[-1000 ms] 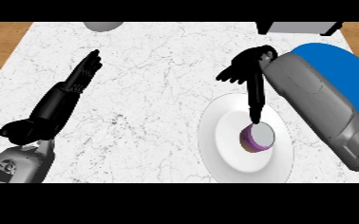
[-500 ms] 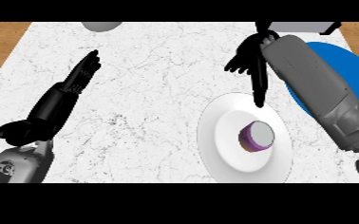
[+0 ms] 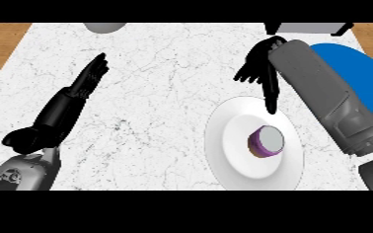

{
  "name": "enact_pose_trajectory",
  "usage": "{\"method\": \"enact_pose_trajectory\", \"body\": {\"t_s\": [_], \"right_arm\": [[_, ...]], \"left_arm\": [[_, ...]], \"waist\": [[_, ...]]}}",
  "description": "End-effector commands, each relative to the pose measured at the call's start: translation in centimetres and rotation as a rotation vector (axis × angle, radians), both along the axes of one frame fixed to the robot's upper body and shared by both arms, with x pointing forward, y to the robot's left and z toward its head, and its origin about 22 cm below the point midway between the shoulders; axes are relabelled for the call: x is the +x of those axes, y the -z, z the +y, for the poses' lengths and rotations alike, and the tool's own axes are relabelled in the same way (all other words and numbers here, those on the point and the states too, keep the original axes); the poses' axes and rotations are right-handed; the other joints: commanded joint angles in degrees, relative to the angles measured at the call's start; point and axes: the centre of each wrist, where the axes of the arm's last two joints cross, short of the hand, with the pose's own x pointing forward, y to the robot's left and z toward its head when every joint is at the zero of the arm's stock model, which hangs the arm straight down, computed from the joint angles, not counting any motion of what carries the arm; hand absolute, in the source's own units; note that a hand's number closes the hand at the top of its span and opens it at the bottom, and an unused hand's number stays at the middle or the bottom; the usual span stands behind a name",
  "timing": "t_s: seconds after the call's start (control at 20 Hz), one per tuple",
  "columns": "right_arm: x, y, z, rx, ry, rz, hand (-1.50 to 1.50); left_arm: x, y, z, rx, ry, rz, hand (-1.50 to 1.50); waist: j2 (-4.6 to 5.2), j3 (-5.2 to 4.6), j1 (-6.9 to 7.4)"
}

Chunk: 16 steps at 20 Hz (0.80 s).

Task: Pick the can from the plate and place it in the plate

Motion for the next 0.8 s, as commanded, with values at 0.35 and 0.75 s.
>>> {"method": "enact_pose_trajectory", "body": {"t_s": [0.35, 0.75], "right_arm": [[-1.8, 3.7, -0.9, -0.046, -0.134, 0.116, -1.5], [-3.2, 6.9, 0.4, -0.07, -0.185, 0.203, -1.5]], "left_arm": [[-1.9, 1.5, 1.6, 0.005, -0.026, 0.012, 0.0], [-0.6, -0.3, -0.6, 0.005, -0.017, 0.017, 0.0]], "waist": [[-0.45, -0.03, -1.03], [-0.42, -0.02, -1.07]]}}
